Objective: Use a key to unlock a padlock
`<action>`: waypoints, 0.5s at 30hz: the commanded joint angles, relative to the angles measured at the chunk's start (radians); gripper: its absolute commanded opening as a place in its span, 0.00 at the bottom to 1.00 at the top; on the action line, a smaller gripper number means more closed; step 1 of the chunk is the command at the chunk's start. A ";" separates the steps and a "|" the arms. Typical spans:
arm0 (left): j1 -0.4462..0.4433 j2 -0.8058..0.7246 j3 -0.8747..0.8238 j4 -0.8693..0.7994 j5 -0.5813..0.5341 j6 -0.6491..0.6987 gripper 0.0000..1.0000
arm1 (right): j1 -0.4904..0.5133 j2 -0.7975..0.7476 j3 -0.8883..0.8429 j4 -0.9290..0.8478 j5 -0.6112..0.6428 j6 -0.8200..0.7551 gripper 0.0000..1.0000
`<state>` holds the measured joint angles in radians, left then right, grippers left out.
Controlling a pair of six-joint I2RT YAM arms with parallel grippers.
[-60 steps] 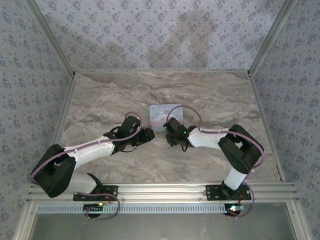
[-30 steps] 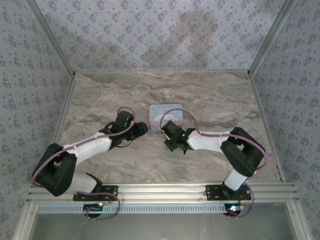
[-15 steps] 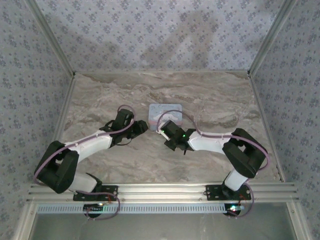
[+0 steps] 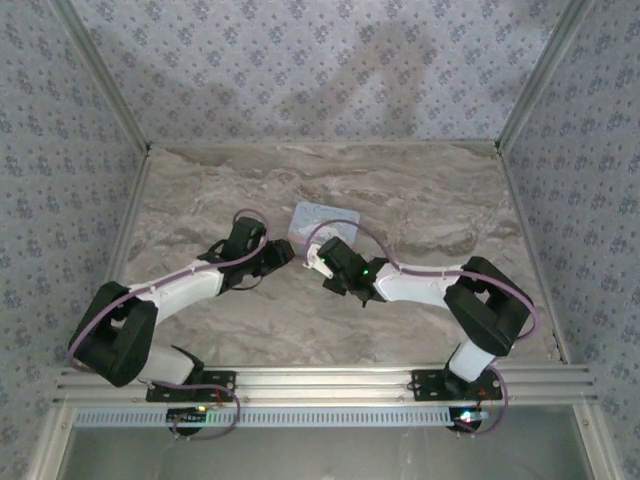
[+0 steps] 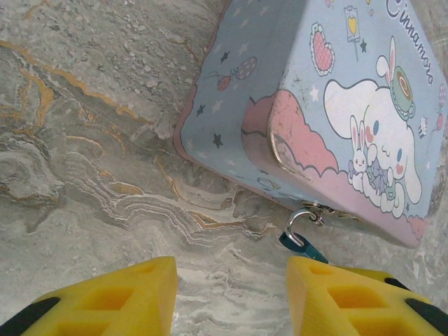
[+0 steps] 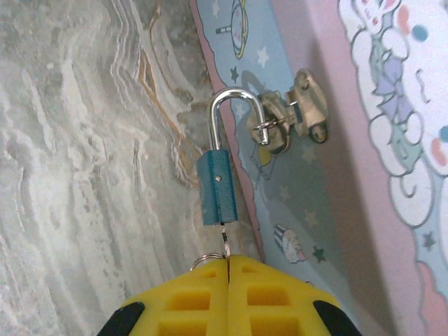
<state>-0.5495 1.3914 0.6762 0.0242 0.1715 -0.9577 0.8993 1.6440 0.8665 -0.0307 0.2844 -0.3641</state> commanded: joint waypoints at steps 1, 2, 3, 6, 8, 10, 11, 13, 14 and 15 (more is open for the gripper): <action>0.008 -0.014 0.011 0.002 0.014 0.017 0.46 | 0.003 0.022 0.038 0.042 0.000 -0.041 0.00; 0.008 -0.015 0.010 0.002 0.016 0.017 0.46 | 0.003 0.026 0.042 0.046 -0.006 -0.038 0.00; 0.009 -0.016 0.009 0.002 0.016 0.017 0.46 | 0.004 0.028 0.047 0.047 -0.013 -0.036 0.00; 0.010 -0.019 0.010 0.002 0.018 0.014 0.46 | 0.007 0.034 0.063 0.052 -0.026 -0.030 0.00; 0.010 -0.021 0.010 -0.001 0.017 0.013 0.46 | 0.007 0.040 0.072 0.055 -0.035 -0.023 0.00; 0.011 -0.028 0.006 -0.001 0.016 0.012 0.46 | 0.007 0.048 0.082 0.052 -0.048 -0.014 0.00; 0.011 -0.029 0.004 -0.001 0.016 0.011 0.46 | 0.009 0.053 0.087 0.052 -0.058 -0.010 0.00; 0.012 -0.035 0.001 -0.001 0.014 0.010 0.46 | 0.010 0.061 0.096 0.052 -0.071 0.000 0.00; 0.013 -0.036 0.000 -0.001 0.015 0.009 0.46 | 0.012 0.065 0.100 0.051 -0.080 0.006 0.00; 0.013 -0.037 -0.001 -0.003 0.016 0.008 0.46 | 0.014 0.069 0.102 0.051 -0.084 0.010 0.00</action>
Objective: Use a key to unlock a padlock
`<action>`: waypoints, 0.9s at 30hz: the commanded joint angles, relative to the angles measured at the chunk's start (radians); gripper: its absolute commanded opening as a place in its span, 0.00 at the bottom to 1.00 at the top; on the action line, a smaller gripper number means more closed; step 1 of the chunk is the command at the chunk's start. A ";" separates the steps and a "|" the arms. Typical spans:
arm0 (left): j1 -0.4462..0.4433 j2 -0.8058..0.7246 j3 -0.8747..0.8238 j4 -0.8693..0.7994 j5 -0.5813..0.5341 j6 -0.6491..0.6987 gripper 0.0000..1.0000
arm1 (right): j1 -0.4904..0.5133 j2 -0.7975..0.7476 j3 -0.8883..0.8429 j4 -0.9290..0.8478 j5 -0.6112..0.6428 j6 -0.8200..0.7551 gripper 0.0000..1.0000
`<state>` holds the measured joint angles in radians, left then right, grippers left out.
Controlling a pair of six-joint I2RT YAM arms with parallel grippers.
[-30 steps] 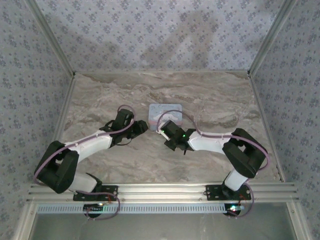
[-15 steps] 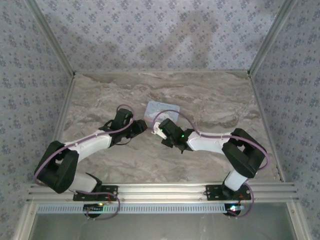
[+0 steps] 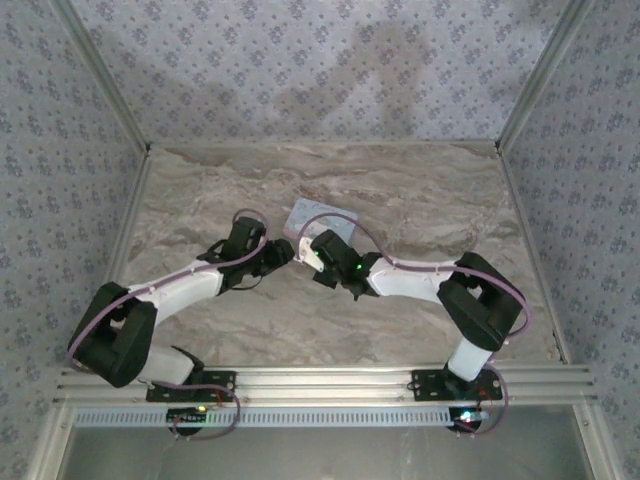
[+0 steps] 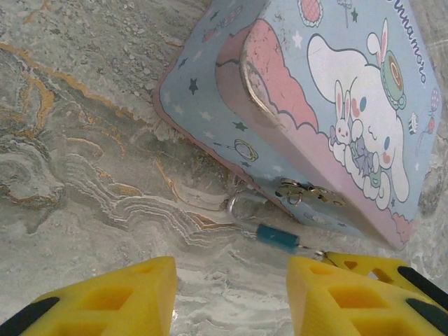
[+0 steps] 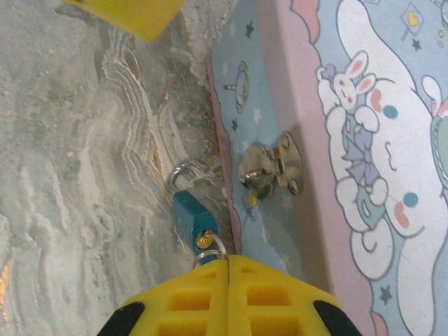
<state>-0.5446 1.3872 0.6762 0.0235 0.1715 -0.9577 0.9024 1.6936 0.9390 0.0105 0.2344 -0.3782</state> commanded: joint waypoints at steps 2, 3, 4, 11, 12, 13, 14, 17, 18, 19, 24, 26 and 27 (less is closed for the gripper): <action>0.010 -0.038 -0.003 -0.002 0.016 0.007 0.46 | 0.014 0.024 0.029 0.009 -0.051 0.036 0.00; 0.009 -0.040 -0.004 -0.003 0.016 0.007 0.46 | 0.017 0.026 0.027 0.007 -0.050 0.041 0.00; 0.011 -0.041 -0.004 -0.004 0.016 0.006 0.46 | 0.021 0.026 0.026 0.004 -0.047 0.042 0.00; 0.019 -0.056 -0.007 -0.010 0.017 0.005 0.46 | 0.058 -0.070 -0.031 -0.010 -0.003 0.084 0.00; 0.020 -0.057 -0.009 -0.010 0.016 0.004 0.46 | 0.062 -0.095 -0.041 -0.012 0.004 0.097 0.00; 0.020 -0.060 -0.010 -0.008 0.016 0.002 0.46 | 0.064 -0.116 -0.049 -0.015 0.011 0.108 0.00; 0.020 -0.062 -0.012 -0.007 0.016 0.002 0.46 | 0.067 -0.141 -0.058 -0.019 0.017 0.120 0.00; 0.021 -0.072 -0.020 -0.005 0.017 -0.003 0.46 | 0.070 -0.214 -0.083 -0.035 0.034 0.149 0.00; 0.021 -0.077 -0.024 -0.004 0.017 -0.005 0.46 | 0.072 -0.238 -0.090 -0.044 0.043 0.156 0.00; 0.020 -0.081 -0.028 -0.002 0.019 -0.007 0.46 | 0.072 -0.265 -0.099 -0.051 0.052 0.164 0.00; 0.020 -0.126 -0.051 -0.004 0.017 -0.016 0.46 | 0.073 -0.404 -0.140 -0.100 0.091 0.197 0.00; 0.020 -0.149 -0.059 -0.013 0.012 -0.018 0.46 | 0.067 -0.462 -0.153 -0.140 0.105 0.218 0.00; 0.020 -0.161 -0.064 -0.019 0.008 -0.019 0.47 | 0.061 -0.493 -0.156 -0.163 0.111 0.233 0.00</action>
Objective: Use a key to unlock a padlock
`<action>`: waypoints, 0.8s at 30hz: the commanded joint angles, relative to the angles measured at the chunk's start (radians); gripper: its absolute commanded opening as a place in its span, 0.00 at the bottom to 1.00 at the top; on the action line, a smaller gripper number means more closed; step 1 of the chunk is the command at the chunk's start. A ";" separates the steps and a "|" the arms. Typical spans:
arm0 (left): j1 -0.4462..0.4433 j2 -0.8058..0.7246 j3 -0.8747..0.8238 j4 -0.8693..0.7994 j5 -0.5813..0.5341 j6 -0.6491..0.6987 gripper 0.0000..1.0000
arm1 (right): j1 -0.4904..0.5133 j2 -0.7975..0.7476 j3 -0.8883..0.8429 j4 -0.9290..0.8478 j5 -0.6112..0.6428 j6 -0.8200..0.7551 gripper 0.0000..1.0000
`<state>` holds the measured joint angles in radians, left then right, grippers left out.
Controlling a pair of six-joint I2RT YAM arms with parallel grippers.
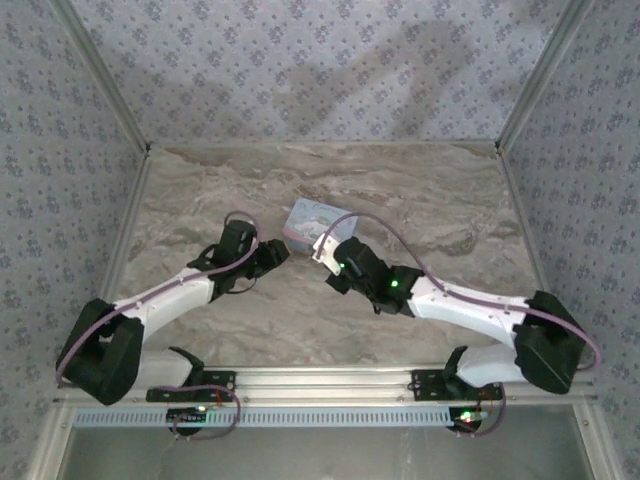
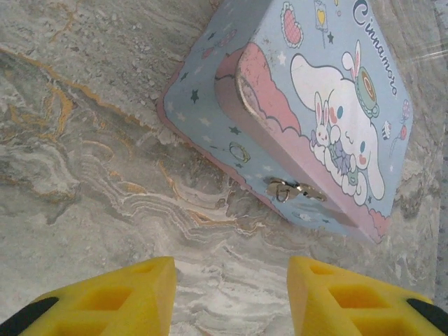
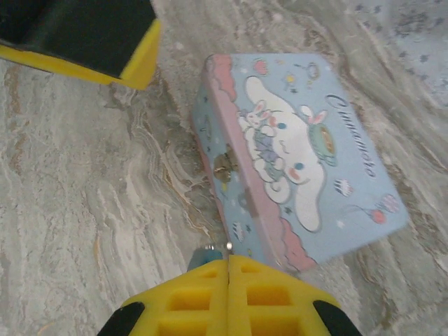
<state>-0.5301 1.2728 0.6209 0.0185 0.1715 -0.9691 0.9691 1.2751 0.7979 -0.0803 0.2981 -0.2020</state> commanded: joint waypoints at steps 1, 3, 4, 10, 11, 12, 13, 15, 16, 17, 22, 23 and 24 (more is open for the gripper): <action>0.005 -0.059 -0.012 -0.020 0.004 -0.006 0.47 | -0.014 -0.104 -0.020 -0.097 0.054 0.072 0.00; 0.007 -0.081 -0.022 -0.029 -0.002 -0.004 0.47 | -0.036 -0.154 -0.026 -0.142 0.062 0.105 0.00; 0.005 -0.092 -0.028 -0.032 -0.005 -0.004 0.47 | -0.055 -0.178 -0.029 -0.165 0.065 0.125 0.00; 0.005 -0.157 -0.067 -0.053 -0.039 -0.006 0.54 | -0.204 -0.260 -0.038 -0.280 0.078 0.269 0.00; 0.005 -0.169 -0.072 -0.059 -0.049 -0.006 0.57 | -0.225 -0.266 -0.042 -0.287 0.081 0.291 0.00; 0.005 -0.183 -0.080 -0.061 -0.056 -0.001 0.57 | -0.257 -0.272 -0.049 -0.293 0.077 0.325 0.00; 0.006 -0.195 -0.084 -0.069 -0.066 0.002 0.61 | -0.290 -0.276 -0.058 -0.291 0.068 0.354 0.00; 0.006 -0.213 -0.093 -0.074 -0.075 0.004 0.61 | -0.350 -0.274 -0.070 -0.287 0.031 0.409 0.00; 0.006 -0.219 -0.094 -0.077 -0.076 0.006 0.61 | -0.387 -0.268 -0.077 -0.274 -0.001 0.433 0.00; 0.006 -0.223 -0.096 -0.079 -0.075 0.006 0.61 | -0.417 -0.259 -0.081 -0.266 -0.027 0.456 0.00; 0.006 -0.228 -0.101 -0.081 -0.076 -0.005 0.61 | -0.526 -0.166 -0.087 -0.158 -0.149 0.516 0.00; 0.007 -0.228 -0.102 -0.079 -0.076 -0.008 0.61 | -0.534 -0.145 -0.084 -0.144 -0.172 0.526 0.00; 0.005 -0.230 -0.105 -0.077 -0.075 -0.012 0.61 | -0.540 -0.119 -0.080 -0.122 -0.194 0.532 0.00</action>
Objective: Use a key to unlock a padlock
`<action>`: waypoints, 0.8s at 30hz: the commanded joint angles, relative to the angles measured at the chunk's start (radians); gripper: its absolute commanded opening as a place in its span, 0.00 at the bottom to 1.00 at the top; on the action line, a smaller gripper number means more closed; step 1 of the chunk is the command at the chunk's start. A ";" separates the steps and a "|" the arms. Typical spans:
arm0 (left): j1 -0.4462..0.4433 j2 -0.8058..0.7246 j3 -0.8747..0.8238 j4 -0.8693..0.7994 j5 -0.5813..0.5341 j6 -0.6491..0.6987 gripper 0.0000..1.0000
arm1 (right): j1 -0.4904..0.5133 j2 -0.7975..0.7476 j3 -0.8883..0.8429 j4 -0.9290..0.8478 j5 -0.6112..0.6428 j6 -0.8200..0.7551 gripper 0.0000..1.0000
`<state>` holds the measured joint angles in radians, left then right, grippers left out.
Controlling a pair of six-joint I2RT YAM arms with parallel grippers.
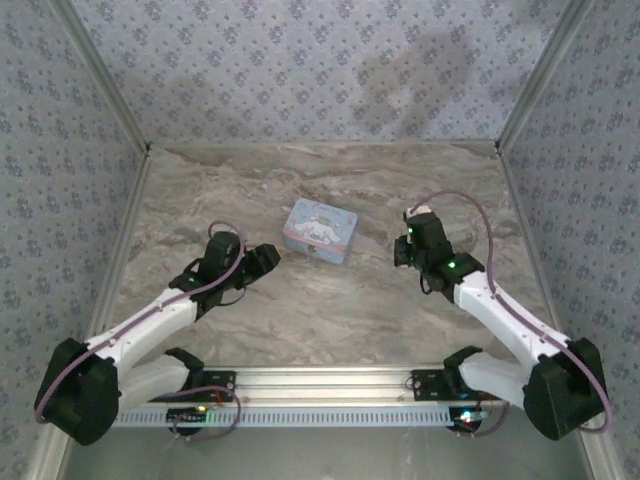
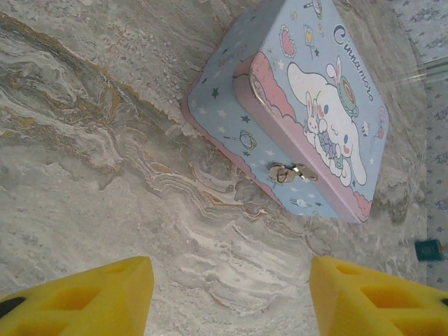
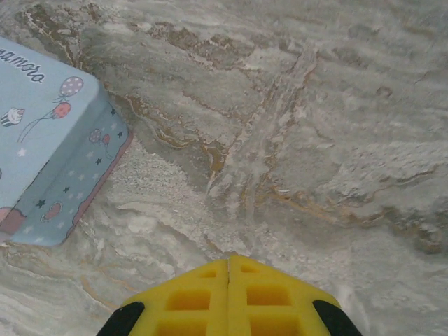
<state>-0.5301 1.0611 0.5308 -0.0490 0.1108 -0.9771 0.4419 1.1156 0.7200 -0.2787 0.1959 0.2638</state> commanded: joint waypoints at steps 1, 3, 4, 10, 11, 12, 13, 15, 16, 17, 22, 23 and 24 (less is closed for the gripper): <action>0.007 -0.018 -0.018 -0.008 -0.014 -0.007 0.61 | -0.017 0.064 0.002 0.094 -0.110 0.073 0.00; 0.005 -0.018 -0.023 -0.005 -0.014 -0.012 0.61 | -0.025 0.101 0.006 0.121 -0.149 0.079 0.00; 0.006 -0.018 -0.025 -0.005 -0.015 -0.013 0.62 | -0.035 0.115 0.006 0.139 -0.163 0.092 0.00; 0.006 -0.016 -0.026 -0.002 -0.013 -0.020 0.61 | -0.134 0.217 -0.014 0.210 -0.267 0.185 0.00; 0.006 -0.016 -0.026 -0.002 -0.013 -0.020 0.62 | -0.151 0.232 -0.019 0.214 -0.276 0.196 0.00; 0.005 -0.016 -0.026 -0.002 -0.013 -0.020 0.61 | -0.165 0.242 -0.022 0.216 -0.283 0.203 0.00; 0.005 -0.016 -0.026 -0.002 -0.013 -0.020 0.61 | -0.177 0.249 -0.027 0.214 -0.285 0.211 0.00; 0.005 -0.016 -0.025 -0.002 -0.015 -0.020 0.62 | -0.200 0.257 -0.044 0.212 -0.286 0.225 0.00; 0.006 -0.015 -0.025 -0.002 -0.014 -0.021 0.62 | -0.210 0.256 -0.053 0.206 -0.280 0.233 0.00; 0.005 -0.014 -0.027 0.000 -0.014 -0.021 0.62 | -0.222 0.256 -0.062 0.202 -0.277 0.236 0.00; 0.005 0.000 -0.026 0.010 -0.010 -0.023 0.62 | -0.269 0.238 -0.111 0.185 -0.243 0.262 0.00; 0.007 0.003 -0.024 0.011 -0.010 -0.023 0.62 | -0.278 0.235 -0.119 0.184 -0.239 0.267 0.00; 0.007 0.005 -0.024 0.012 -0.010 -0.023 0.62 | -0.284 0.235 -0.124 0.187 -0.247 0.267 0.00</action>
<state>-0.5301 1.0622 0.5045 -0.0498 0.1108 -0.9920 0.1753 1.3643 0.6155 -0.0799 -0.0601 0.4980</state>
